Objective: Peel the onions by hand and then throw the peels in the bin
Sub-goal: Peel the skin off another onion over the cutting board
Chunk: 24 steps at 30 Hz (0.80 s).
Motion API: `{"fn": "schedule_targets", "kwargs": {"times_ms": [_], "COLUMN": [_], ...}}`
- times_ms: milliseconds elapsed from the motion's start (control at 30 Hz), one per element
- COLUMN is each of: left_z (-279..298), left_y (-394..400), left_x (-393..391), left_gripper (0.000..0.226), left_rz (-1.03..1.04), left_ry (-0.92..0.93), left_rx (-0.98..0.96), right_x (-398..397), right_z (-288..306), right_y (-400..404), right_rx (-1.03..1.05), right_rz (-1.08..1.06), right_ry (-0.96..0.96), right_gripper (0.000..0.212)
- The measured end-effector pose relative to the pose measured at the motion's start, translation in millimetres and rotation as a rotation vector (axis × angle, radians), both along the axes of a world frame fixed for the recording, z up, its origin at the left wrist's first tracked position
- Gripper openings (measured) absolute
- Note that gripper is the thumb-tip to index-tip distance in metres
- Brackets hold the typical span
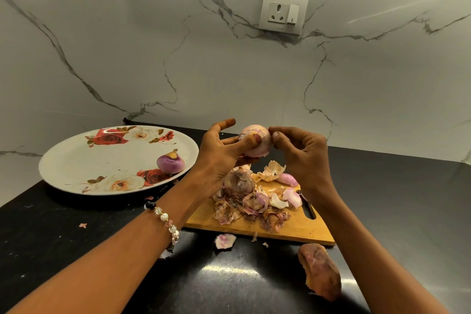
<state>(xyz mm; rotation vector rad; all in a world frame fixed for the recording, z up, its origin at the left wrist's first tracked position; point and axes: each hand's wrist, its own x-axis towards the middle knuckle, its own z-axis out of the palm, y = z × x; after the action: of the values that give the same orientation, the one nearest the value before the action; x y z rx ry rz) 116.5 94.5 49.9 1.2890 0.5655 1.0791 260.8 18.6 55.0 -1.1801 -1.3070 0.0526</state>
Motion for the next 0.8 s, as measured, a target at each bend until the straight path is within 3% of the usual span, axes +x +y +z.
{"fn": "schedule_targets", "kwargs": {"times_ms": [100, 300, 433, 800], "left_z": [0.7, 0.3, -1.7, -1.3], "left_y": [0.7, -1.5, -6.4, -11.3], "left_x": [-1.0, -1.0, 1.7, 5.4], "left_gripper": [0.071, 0.082, 0.091, 0.087], "left_rz": [0.005, 0.044, 0.079, 0.21], "left_ry": [-0.003, 0.019, 0.039, 0.034], "left_rx": [-0.006, 0.021, 0.047, 0.126], "right_x": [-1.5, -2.1, -7.8, -17.5], "right_z": [-0.3, -5.1, -8.4, -11.1], "right_y": [-1.3, 2.4, 4.4, 9.9], "right_rx": [0.004, 0.092, 0.127, 0.115], "right_rz": [0.011, -0.244, -0.323, -0.6], "right_ry": [-0.028, -0.393, -0.426, -0.488], "right_gripper": [0.028, 0.019, 0.017, 0.017]}}
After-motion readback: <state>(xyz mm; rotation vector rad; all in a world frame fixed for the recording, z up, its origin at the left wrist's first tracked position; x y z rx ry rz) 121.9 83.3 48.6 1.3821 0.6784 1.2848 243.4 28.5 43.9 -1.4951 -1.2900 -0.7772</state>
